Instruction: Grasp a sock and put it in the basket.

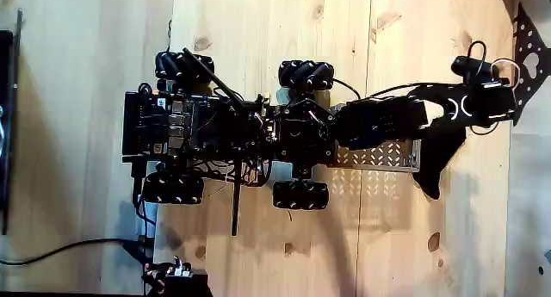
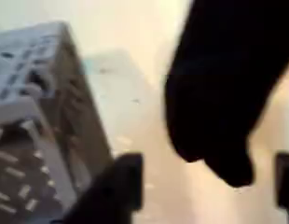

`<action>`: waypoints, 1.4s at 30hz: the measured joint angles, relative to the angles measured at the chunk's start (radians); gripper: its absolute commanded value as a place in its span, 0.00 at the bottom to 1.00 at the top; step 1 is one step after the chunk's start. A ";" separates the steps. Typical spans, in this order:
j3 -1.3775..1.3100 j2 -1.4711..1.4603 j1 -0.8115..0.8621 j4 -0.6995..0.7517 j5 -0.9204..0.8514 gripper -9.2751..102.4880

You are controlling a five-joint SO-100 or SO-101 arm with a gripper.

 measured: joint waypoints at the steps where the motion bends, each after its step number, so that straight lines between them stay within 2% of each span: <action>1: 0.000 -0.008 0.011 -0.008 -0.008 0.24; 7: -0.006 -0.012 0.066 -0.092 -0.176 0.25; 18: -0.006 -0.037 0.146 -0.298 -0.351 0.24; 24: -0.009 -0.115 0.193 -0.410 -0.422 0.28; 25: -0.009 -0.130 0.199 -0.423 -0.433 0.31; 28: -0.009 -0.178 0.229 -0.443 -0.431 0.34; 42: -0.009 -0.353 0.291 -0.457 -0.426 0.34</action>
